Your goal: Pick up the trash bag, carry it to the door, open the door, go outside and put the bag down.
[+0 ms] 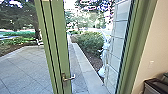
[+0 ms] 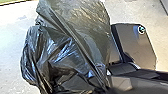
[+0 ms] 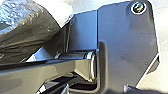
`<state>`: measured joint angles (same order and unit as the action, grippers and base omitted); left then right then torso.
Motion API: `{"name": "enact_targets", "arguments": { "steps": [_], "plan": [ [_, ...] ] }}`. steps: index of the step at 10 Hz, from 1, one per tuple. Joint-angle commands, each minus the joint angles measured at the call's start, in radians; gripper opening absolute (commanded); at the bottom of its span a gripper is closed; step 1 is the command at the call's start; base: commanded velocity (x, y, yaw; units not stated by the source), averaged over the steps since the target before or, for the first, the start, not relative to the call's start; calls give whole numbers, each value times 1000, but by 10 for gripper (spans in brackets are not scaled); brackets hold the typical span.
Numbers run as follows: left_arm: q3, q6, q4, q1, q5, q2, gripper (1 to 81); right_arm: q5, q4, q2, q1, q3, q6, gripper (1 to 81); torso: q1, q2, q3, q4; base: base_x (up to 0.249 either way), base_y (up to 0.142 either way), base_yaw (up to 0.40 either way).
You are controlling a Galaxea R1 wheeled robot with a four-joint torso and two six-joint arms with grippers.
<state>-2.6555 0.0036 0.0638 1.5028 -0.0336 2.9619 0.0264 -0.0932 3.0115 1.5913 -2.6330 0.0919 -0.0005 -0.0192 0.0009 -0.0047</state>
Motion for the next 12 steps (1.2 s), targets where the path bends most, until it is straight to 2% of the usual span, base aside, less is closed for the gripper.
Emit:
{"name": "enact_targets", "arguments": {
  "steps": [1,5,12],
  "plan": [
    [0,7,5,-45,50,-21,10,-65,10,-30,-26,-4,19,811,1,0,0,0,0,0,311],
    [-1,6,-1,-40,52,-27,10,-54,0,-64,-23,2,17,811,1,0,0,0,0,0,311],
    [-1,7,10,-42,57,5,10,-48,1,-50,-23,4,17,811,1,0,0,0,0,0,311]
  ]
}}
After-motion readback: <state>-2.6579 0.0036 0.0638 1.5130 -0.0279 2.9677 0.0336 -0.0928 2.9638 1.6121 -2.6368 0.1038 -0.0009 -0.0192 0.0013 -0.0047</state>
